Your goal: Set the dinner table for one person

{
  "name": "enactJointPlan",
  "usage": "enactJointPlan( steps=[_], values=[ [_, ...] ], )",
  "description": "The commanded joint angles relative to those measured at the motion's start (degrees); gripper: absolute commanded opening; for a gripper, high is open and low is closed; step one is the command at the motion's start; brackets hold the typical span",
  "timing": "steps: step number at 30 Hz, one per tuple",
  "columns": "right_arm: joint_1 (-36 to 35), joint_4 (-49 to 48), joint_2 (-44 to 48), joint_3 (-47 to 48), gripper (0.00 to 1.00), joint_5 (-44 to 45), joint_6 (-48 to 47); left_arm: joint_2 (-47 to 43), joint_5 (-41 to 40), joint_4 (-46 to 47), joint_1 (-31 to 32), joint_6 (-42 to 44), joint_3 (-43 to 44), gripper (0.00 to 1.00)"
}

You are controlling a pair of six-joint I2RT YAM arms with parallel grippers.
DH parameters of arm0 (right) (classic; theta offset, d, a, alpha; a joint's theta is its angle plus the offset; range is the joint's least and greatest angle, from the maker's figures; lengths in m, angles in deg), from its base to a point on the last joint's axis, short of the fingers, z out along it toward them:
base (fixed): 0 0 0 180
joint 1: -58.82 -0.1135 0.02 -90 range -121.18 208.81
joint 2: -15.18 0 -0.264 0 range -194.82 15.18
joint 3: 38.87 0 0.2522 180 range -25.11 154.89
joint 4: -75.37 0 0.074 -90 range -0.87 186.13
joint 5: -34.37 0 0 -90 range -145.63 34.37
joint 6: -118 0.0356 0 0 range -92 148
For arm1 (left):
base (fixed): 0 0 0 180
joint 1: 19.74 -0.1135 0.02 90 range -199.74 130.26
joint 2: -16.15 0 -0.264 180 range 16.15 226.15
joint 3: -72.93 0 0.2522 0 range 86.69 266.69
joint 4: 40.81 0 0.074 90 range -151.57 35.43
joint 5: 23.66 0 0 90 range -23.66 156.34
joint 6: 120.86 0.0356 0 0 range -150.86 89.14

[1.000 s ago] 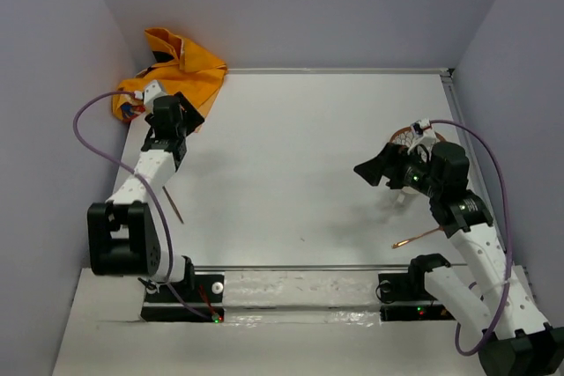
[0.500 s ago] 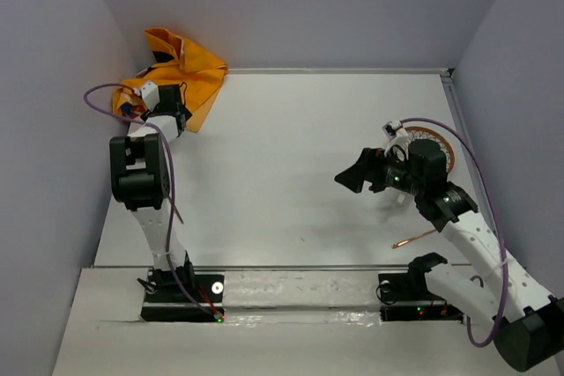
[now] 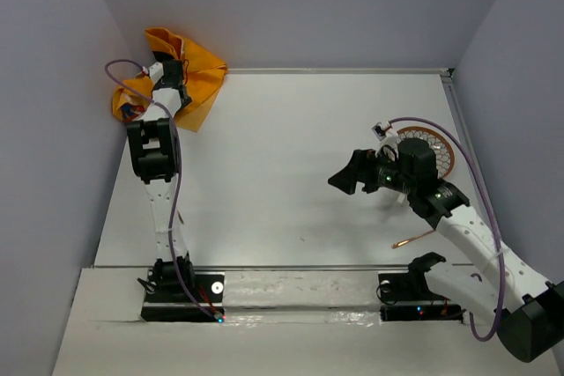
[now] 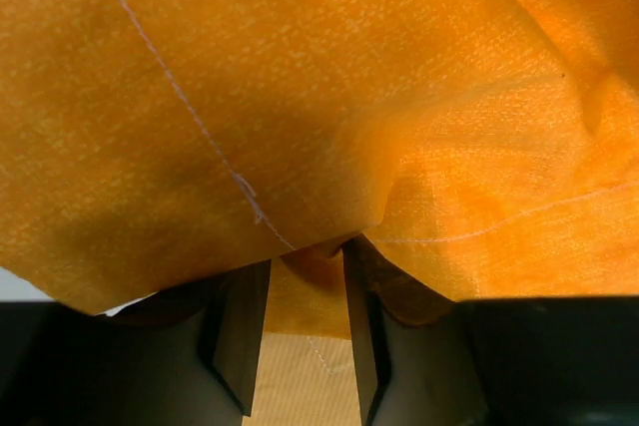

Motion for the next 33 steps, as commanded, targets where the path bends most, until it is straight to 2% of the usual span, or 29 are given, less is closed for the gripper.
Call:
enactJointPlan(
  steps=[1, 3, 4, 5, 6, 7, 10, 11, 14, 18, 21, 22, 23, 25, 27, 28, 31, 32, 33],
  values=[
    [-0.4, -3.6, 0.7, 1.7, 1.0, 1.2, -0.8, 2.8, 3.3, -10.4, 0.2, 2.0, 5.2, 0.43],
    [-0.4, -3.6, 0.6, 2.1, 1.0, 1.3, -1.0, 2.5, 3.8, -10.1, 0.2, 2.9, 4.0, 0.4],
    [-0.4, -3.7, 0.4, 2.3, 1.0, 1.2, -0.9, 2.4, 4.0, -10.1, 0.2, 3.4, 3.6, 0.32],
    [-0.4, -3.7, 0.3, 2.7, 1.0, 1.1, -0.9, 2.0, 3.7, -10.1, 0.3, 3.9, 3.4, 0.14],
    [-0.4, -3.7, 0.4, 2.8, 1.0, 1.1, -0.8, 2.0, 3.5, -10.2, 0.5, 4.5, 3.0, 0.02],
    [-0.4, -3.6, 0.5, 3.0, 1.0, 1.3, -0.8, 1.9, 3.6, -10.4, 0.8, 5.3, 2.5, 0.0],
    [-0.4, -3.7, 1.2, 3.5, 1.0, 1.5, -0.7, -1.5, 9.7, -8.3, 1.7, 5.2, -0.9, 0.0],
    [-0.4, -3.7, 1.3, 3.7, 1.0, 1.5, -0.7, -1.5, 9.8, -6.4, 2.3, 5.1, -3.1, 0.0],
    [-0.4, -3.9, 1.2, 3.9, 1.0, 1.1, -0.3, -8.6, 17.3, 0.6, 4.7, 2.7, -12.1, 0.0],
    [-0.4, -4.4, 1.3, 3.9, 1.0, 1.0, 0.3, -13.9, 23.9, 7.4, 11.0, -1.6, -22.2, 0.0],
    [-0.4, -5.1, 0.7, 4.0, 1.0, 1.2, 0.1, -20.6, 28.2, 20.4, 16.5, -10.0, -33.7, 0.0],
    [-0.4, -5.1, 0.3, 4.2, 1.0, 1.3, 0.0, -22.2, 29.3, 28.1, 18.2, -12.7, -36.0, 0.0],
    [-0.4, -5.2, -0.8, 4.5, 1.0, 1.4, -0.2, -24.0, 30.8, 31.0, 21.7, -15.2, -38.6, 0.0],
    [-0.4, -5.1, -2.3, 4.8, 1.0, 1.5, -0.6, -24.4, 30.9, 36.5, 25.6, -20.2, -38.3, 0.0],
    [-0.4, -5.2, -4.4, 5.3, 1.0, 1.7, -0.8, -22.4, 31.6, 39.1, 31.2, -22.4, -33.8, 0.0],
    [-0.4, -5.2, -5.2, 5.3, 1.0, 1.9, -1.0, -21.3, 32.5, 40.8, 32.8, -23.2, -31.6, 0.14],
    [-0.4, -5.2, -7.1, 5.0, 1.0, 2.6, -1.3, -18.3, 34.3, 40.8, 37.7, -20.9, -22.1, 0.64],
    [-0.4, -5.2, -7.4, 4.8, 1.0, 2.7, -1.4, -19.1, 33.5, 40.8, 38.4, -19.9, -20.7, 0.84],
    [-0.4, -5.2, -7.8, 4.5, 1.0, 3.1, -1.4, -20.1, 32.4, 40.7, 39.0, -18.8, -20.0, 0.88]
  ],
)
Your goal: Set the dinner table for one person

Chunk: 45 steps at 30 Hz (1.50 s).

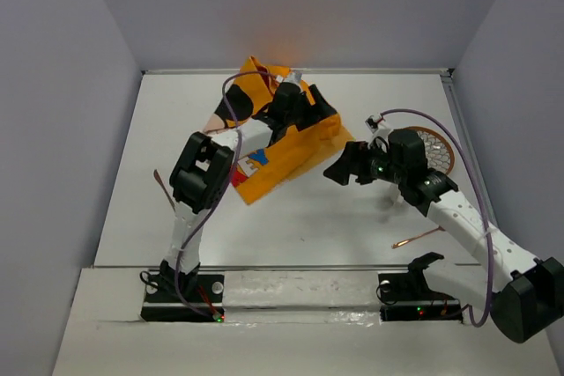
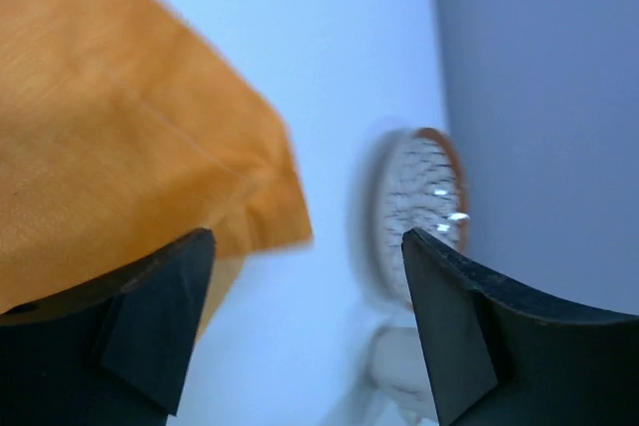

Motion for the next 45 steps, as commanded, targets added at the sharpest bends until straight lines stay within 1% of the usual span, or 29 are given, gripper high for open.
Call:
enactJointPlan(
  steps=[1, 2, 3, 4, 5, 6, 7, 8, 9, 11, 12, 13, 14, 16, 19, 21, 22, 25, 26, 27, 32, 34, 36, 39, 42, 45],
  values=[
    [-0.4, -2.6, -1.2, 1.1, 0.99, 1.8, -1.4, -4.5, 0.1, 7.5, 2.1, 1.3, 7.3, 0.9],
    [-0.4, -2.9, -1.4, 0.7, 0.95, 2.1, -1.5, -8.2, -3.9, 7.3, 1.9, 3.9, 6.1, 0.9],
    [-0.4, -3.1, -1.7, 0.4, 0.9, 2.5, -1.5, -10.3, -6.5, 6.7, 1.3, 5.6, 3.2, 0.88],
    [-0.4, -3.0, -2.9, 0.3, 0.82, 2.7, -2.0, -12.5, -12.3, 4.7, 0.1, 9.4, 1.6, 0.84],
    [-0.4, -3.3, -3.4, 0.2, 0.66, 2.8, -2.2, -16.0, -16.2, 3.1, -0.6, 11.7, 0.0, 0.82],
    [-0.4, -3.6, -3.9, -0.1, 0.55, 2.8, -2.2, -17.1, -19.3, 0.9, -1.2, 14.1, -1.9, 0.78],
    [-0.4, -4.0, -4.6, -0.3, 0.37, 3.0, -2.5, -18.1, -22.0, -3.2, -2.1, 16.4, -2.6, 0.69],
    [-0.4, -4.4, -5.8, -0.4, 0.19, 3.2, -2.6, -19.1, -26.4, -4.7, -2.3, 18.9, -3.4, 0.57],
    [-1.0, -4.4, -6.6, -0.4, 0.13, 3.6, -2.8, -19.1, -27.4, -6.2, -2.5, 23.7, -4.0, 0.54],
    [-1.0, -5.0, -8.2, -0.6, 0.06, 4.7, -3.0, -17.9, -27.4, -9.3, -2.1, 27.7, -4.6, 0.38],
    [-1.0, -5.3, -8.5, -0.7, 0.06, 4.9, -3.0, -17.5, -26.9, -9.8, -1.8, 27.7, -4.6, 0.35],
    [-1.0, -5.5, -8.6, -0.9, 0.06, 5.9, -2.6, -17.0, -26.0, -9.7, -1.5, 29.0, -5.0, 0.29],
    [-1.5, -5.6, -8.6, -1.0, 0.06, 6.4, -2.3, -15.7, -26.0, -9.8, -0.4, 29.7, -4.9, 0.27],
    [-1.5, -5.7, -7.2, -2.0, 0.07, 7.8, -1.7, -14.1, -25.6, -9.8, 1.0, 31.6, -4.1, 0.26],
    [-1.5, -5.1, -4.8, -3.4, 0.09, 8.9, -1.6, -10.0, -26.4, -10.1, 3.9, 34.6, -0.4, 0.27],
    [-1.5, -4.6, -3.7, -4.2, 0.12, 9.1, -1.6, -6.0, -27.0, -11.6, 5.0, 36.9, 3.8, 0.28],
    [-1.5, -4.5, -2.5, -5.2, 0.13, 9.0, -1.5, -4.6, -27.3, -13.2, 5.4, 37.8, 5.3, 0.32],
    [-1.5, -4.4, -0.3, -6.7, 0.24, 9.0, -1.3, 0.4, -29.2, -15.1, 6.0, 39.2, 10.6, 0.43],
    [-1.5, -4.3, 1.1, -7.5, 0.32, 9.0, -1.2, 2.8, -30.8, -16.3, 6.1, 40.1, 13.3, 0.49],
    [-1.5, -4.2, 1.8, -7.8, 0.33, 9.0, -1.3, 4.0, -31.4, -17.7, 6.2, 40.5, 14.8, 0.51],
    [-1.5, -3.4, 4.1, -8.8, 0.34, 7.8, -0.9, 11.9, -35.6, -24.0, 6.2, 41.7, 23.3, 0.51],
    [-1.5, -3.4, 4.2, -9.0, 0.34, 7.1, -1.0, 13.1, -36.3, -24.8, 6.2, 42.1, 26.0, 0.51],
    [-1.5, -3.4, 4.2, -9.0, 0.34, 6.9, -1.0, 14.7, -36.3, -25.1, 6.2, 42.9, 27.3, 0.51],
    [-1.5, -3.3, 4.3, -9.0, 0.34, 6.5, -1.1, 17.7, -36.7, -27.6, 6.2, 44.1, 33.3, 0.49],
    [-1.5, -3.2, 4.4, -9.1, 0.34, 6.3, -1.0, 19.8, -35.7, -29.9, 6.2, 44.4, 36.4, 0.48],
    [-1.5, -3.3, 4.0, -9.4, 0.34, 6.3, -1.2, 19.6, -34.3, -29.7, 6.2, 44.2, 36.6, 0.46]
  ],
)
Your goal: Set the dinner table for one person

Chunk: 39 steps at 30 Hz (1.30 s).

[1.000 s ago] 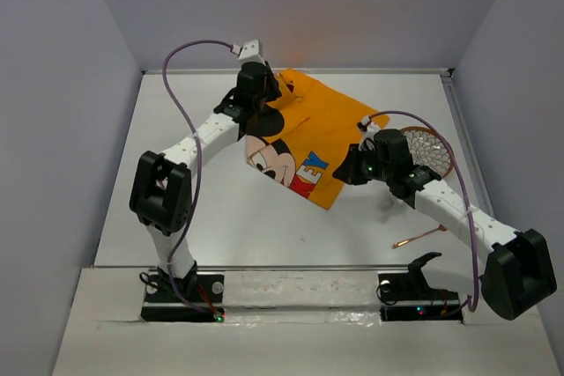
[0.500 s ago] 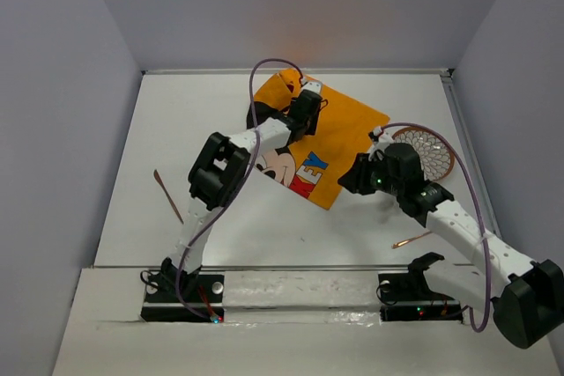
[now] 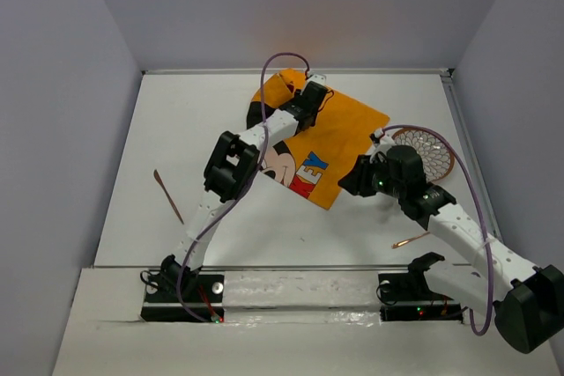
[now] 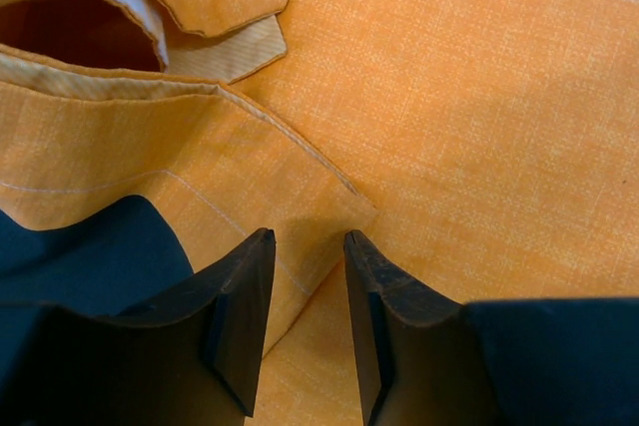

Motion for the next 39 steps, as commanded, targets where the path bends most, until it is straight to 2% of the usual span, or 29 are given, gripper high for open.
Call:
enactJointPlan(
  steps=[1, 4, 15, 22, 25, 27, 31, 32, 33, 35, 37, 39],
  values=[
    [-0.4, -1.1, 0.3, -0.6, 0.34, -0.9, -0.1, -1.2, 0.4, -2.0, 0.3, 1.3, 2.6, 0.46],
    [-0.4, -1.2, -0.3, -0.7, 0.34, -0.8, -0.3, -1.7, 1.3, -1.0, 0.3, 1.4, 2.1, 0.43],
    [-0.4, -1.5, -0.8, -0.5, 0.34, -0.8, -0.4, 1.4, 5.7, -2.4, 0.3, 1.4, 5.5, 0.42],
    [-0.4, -2.0, -1.5, -0.8, 0.34, -0.7, -0.4, 3.2, 5.0, -3.2, 0.3, 1.4, 7.4, 0.41],
    [-0.4, -2.1, -1.7, -0.8, 0.34, -0.6, -0.4, 3.9, 4.7, -3.5, 0.3, 1.7, 8.0, 0.38],
    [-0.4, -2.1, -1.8, -0.9, 0.34, -0.4, -0.4, 4.5, 4.4, -3.9, 0.3, 1.8, 8.4, 0.36],
    [-0.4, -2.5, -2.7, -1.1, 0.34, -0.2, -0.4, 4.9, 2.3, -4.1, 0.2, 1.9, 8.9, 0.22],
    [-0.4, -2.8, -2.9, -1.2, 0.34, 0.0, -0.5, 4.3, 1.7, -3.9, 0.3, 1.7, 8.6, 0.11],
    [-0.4, -2.8, -3.6, -1.5, 0.35, 0.9, -0.5, 3.9, 1.3, -3.6, 0.2, 1.5, 7.8, 0.08],
    [-0.4, -2.7, -4.6, -1.9, 0.37, 2.8, -0.3, 2.5, 1.1, -2.1, 0.2, 1.2, 6.7, 0.08],
    [-0.4, -2.6, -6.7, -2.7, 0.41, 4.8, -0.2, -0.6, 0.6, -0.5, 0.2, 1.0, 3.8, 0.0],
    [-0.4, -2.7, -8.2, -3.0, 0.44, 7.0, 0.3, -4.2, 0.0, 1.9, 0.1, 0.7, 1.5, 0.0]
  ],
)
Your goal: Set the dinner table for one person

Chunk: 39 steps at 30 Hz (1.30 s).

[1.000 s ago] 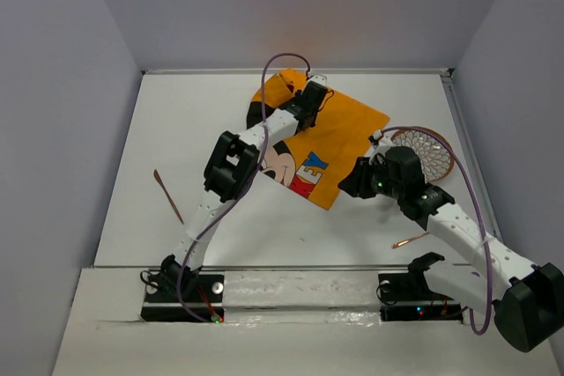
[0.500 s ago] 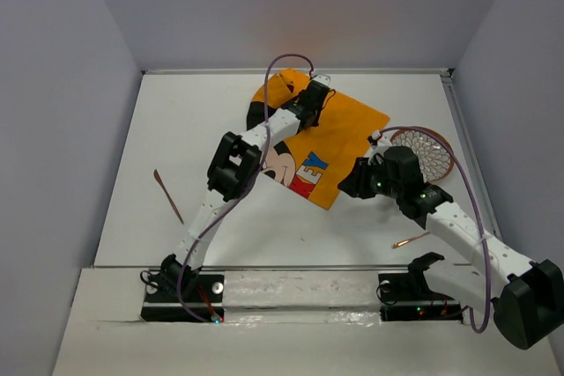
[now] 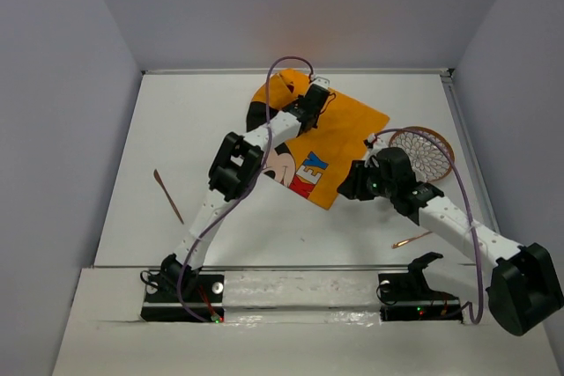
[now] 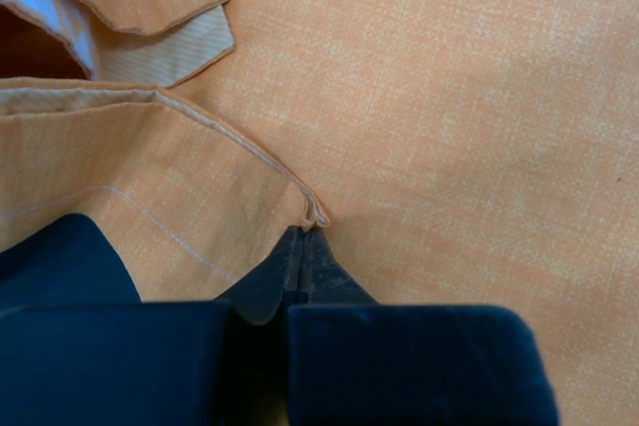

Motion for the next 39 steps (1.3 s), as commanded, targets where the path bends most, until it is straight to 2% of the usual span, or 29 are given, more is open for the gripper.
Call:
enactJointPlan(
  steps=[1, 5, 9, 11, 12, 14, 15, 19, 20, 21, 23, 24, 25, 27, 30, 33, 36, 37, 39],
  values=[
    [-0.4, -1.8, -3.8, -1.5, 0.46, 5.6, 0.9, -10.1, -2.8, 5.3, -0.3, -0.2, -5.6, 0.0],
    [-0.4, -2.1, -6.1, -2.0, 0.52, 9.2, 1.9, -18.1, -3.5, 10.7, -1.8, -1.6, -14.5, 0.0],
    [-0.4, -2.4, -9.4, -1.2, 0.6, 11.4, 2.5, -31.1, -2.1, 16.4, -4.8, -5.5, -25.6, 0.0],
    [-0.4, -2.4, -12.0, 0.3, 0.6, 12.8, 2.3, -39.6, -1.1, 20.8, -6.9, -9.7, -35.9, 0.0],
    [-0.4, -2.4, -13.0, 1.0, 0.6, 13.4, 1.9, -42.5, -0.8, 22.9, -7.5, -12.7, -44.4, 0.0],
    [-0.4, -2.3, -15.2, 2.3, 0.58, 14.6, 1.5, -48.4, -0.4, 28.2, -8.9, -15.6, -52.4, 0.0],
    [-0.4, -2.3, -17.9, 3.9, 0.55, 16.2, 1.2, -53.9, -0.3, 29.4, -10.5, -17.0, -59.6, 0.0],
    [-0.4, -2.5, -25.7, 8.9, 0.42, 16.5, 0.7, -66.9, -0.9, 33.7, -14.2, -22.3, -73.9, 0.0],
    [-0.4, -2.3, -27.4, 10.2, 0.37, 16.2, 0.7, -71.2, -1.1, 33.7, -14.9, -22.8, -76.1, 0.0],
    [-0.4, -2.4, -29.0, 11.6, 0.26, 16.3, 0.7, -73.4, -1.3, 33.6, -16.0, -23.3, -79.8, 0.0],
    [-0.4, -1.6, -33.8, 16.1, 0.19, 18.2, 0.1, -79.5, -1.6, 33.4, -16.9, -24.4, -83.0, 0.0],
    [-0.4, -1.2, -35.1, 17.8, 0.07, 19.2, -0.1, -81.3, -2.1, 32.8, -17.3, -24.9, -85.2, 0.0],
    [-0.4, -1.1, -37.5, 19.5, 0.04, 20.8, -1.0, -83.1, -2.6, 31.3, -18.2, -25.2, -86.1, 0.0],
    [1.7, 0.1, -39.7, 24.5, 0.0, 21.4, -1.7, -88.2, -2.9, 30.3, -19.0, -26.2, -87.9, 0.0],
    [3.6, 3.0, -43.6, 31.9, 0.0, 23.3, -4.3, -94.7, -3.9, 28.2, -19.5, -27.5, -90.9, 0.0],
    [4.3, 7.0, -43.7, 35.8, 0.0, 24.9, -6.4, -100.6, -3.7, 27.5, -19.6, -30.5, -94.9, 0.0],
    [4.3, 8.2, -38.3, 33.4, 0.44, 22.0, -6.6, -104.6, -3.3, 27.7, -19.7, -33.0, -98.7, 0.0],
    [4.3, 8.3, -34.1, 29.6, 0.5, 21.3, -6.3, -105.4, -2.8, 27.9, -19.7, -33.5, -99.4, 0.0],
    [4.3, 7.6, -27.8, 24.9, 0.54, 20.4, -4.6, -107.6, -2.0, 28.9, -19.7, -34.6, -102.8, 0.0]
  ],
)
